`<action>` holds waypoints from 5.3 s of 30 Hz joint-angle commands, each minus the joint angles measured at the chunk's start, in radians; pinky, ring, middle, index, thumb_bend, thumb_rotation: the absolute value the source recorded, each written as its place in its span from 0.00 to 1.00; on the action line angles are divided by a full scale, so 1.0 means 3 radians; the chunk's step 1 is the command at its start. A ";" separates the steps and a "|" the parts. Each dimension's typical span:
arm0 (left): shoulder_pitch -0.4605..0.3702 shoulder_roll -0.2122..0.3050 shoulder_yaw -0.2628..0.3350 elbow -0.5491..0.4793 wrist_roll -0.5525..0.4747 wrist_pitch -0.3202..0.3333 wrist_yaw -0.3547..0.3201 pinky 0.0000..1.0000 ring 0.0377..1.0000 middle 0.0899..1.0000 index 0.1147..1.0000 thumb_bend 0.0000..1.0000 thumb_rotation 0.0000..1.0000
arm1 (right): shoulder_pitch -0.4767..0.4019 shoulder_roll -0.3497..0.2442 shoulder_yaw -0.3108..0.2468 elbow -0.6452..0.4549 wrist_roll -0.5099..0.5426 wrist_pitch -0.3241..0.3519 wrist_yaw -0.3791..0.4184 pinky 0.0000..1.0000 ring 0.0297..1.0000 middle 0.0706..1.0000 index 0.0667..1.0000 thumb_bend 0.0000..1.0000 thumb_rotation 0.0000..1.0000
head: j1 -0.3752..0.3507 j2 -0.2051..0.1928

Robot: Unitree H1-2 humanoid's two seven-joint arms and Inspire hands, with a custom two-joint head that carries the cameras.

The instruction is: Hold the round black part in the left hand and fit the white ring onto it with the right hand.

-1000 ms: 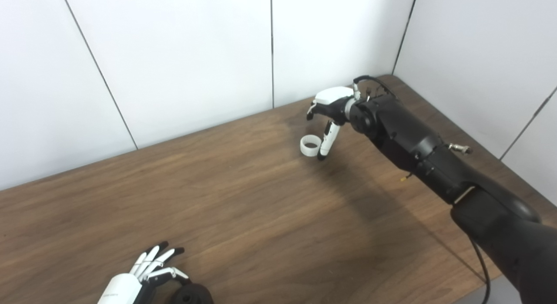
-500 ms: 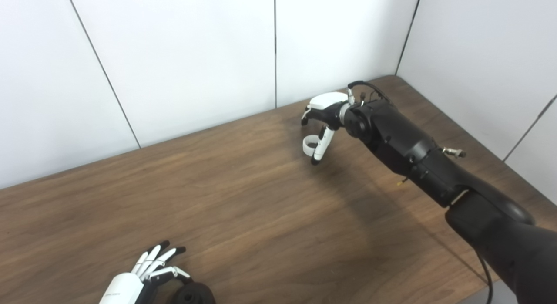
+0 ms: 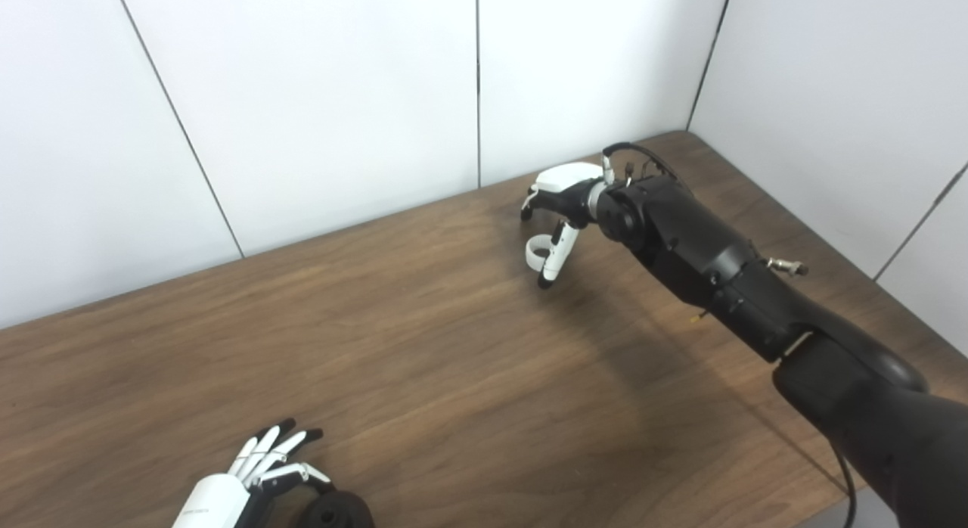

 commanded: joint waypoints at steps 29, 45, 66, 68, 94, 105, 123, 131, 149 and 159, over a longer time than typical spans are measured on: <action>0.0014 0.0027 -0.0030 0.0036 0.0083 0.0029 -0.0089 1.00 0.99 0.89 0.41 0.52 0.05 | -0.0037 -0.0202 -0.0076 -0.0211 -0.0012 0.0005 -0.0089 0.96 1.00 0.98 0.83 0.97 0.41 | -0.0027 0.0019; 0.0008 0.0033 -0.0025 0.0007 0.0090 0.0067 -0.0130 1.00 0.99 0.90 0.41 0.52 0.05 | -0.0035 -0.0228 -0.0071 -0.0193 -0.0019 0.0009 -0.0083 0.95 1.00 0.98 0.84 0.98 0.42 | -0.0034 0.0026; 0.0021 0.0028 -0.0003 -0.0016 0.0064 0.0091 -0.0137 1.00 0.99 0.90 0.41 0.52 0.05 | 0.0022 -0.0162 -0.0081 -0.0171 0.0015 -0.0099 -0.0317 0.91 0.99 0.92 0.68 0.84 0.38 | 0.0003 0.0032; 0.0024 0.0032 0.0004 -0.0015 0.0056 0.0106 -0.0144 1.00 1.00 0.90 0.41 0.52 0.05 | 0.0059 -0.0143 -0.0107 -0.0150 0.0043 -0.0202 -0.0526 0.88 0.96 0.89 0.56 0.67 0.26 | 0.0003 0.0032; 0.0018 0.0036 0.0049 0.0048 -0.0018 0.0083 -0.0097 1.00 0.99 0.89 0.41 0.52 0.05 | 0.0081 -0.0119 -0.0112 -0.0120 0.0070 -0.0255 -0.0731 0.88 0.96 0.86 0.44 0.51 0.14 | 0.0027 0.0013; -0.0191 -0.0070 0.0011 0.0311 0.0076 0.0022 0.0003 1.00 0.96 0.88 0.41 0.52 0.05 | 0.0077 -0.0112 -0.0181 -0.0313 0.0172 -0.0376 -0.0802 0.87 0.96 0.86 0.44 0.51 0.14 | 0.0209 0.0012; -0.0701 -0.0301 -0.0176 0.0975 0.0215 -0.0082 0.0225 1.00 0.93 0.87 0.41 0.52 0.05 | 0.0117 -0.0120 -0.0382 -0.1040 0.0504 -0.0663 -0.0697 0.85 0.96 0.88 0.44 0.51 0.14 | 0.0674 0.0158; -0.0860 -0.0440 -0.0266 0.1069 0.0238 0.0038 0.0188 1.00 0.94 0.87 0.41 0.52 0.05 | 0.0103 -0.0036 -0.0403 -0.1495 0.0791 -0.0748 -0.0518 0.86 0.98 0.90 0.44 0.51 0.14 | 0.1022 0.0328; -0.0921 -0.0647 -0.0410 0.1082 0.0250 0.0196 0.0226 1.00 0.93 0.87 0.41 0.52 0.05 | 0.0197 0.0336 -0.0213 -0.2187 0.1138 -0.0861 -0.0104 0.86 0.99 0.91 0.44 0.51 0.15 | 0.1475 0.0603; -0.0892 -0.0696 -0.0467 0.0979 0.0249 0.0288 0.0215 1.00 0.93 0.86 0.41 0.52 0.05 | 0.0261 0.0476 -0.0076 -0.2219 0.1154 -0.0935 0.0035 0.88 0.99 0.92 0.44 0.51 0.14 | 0.1483 0.0647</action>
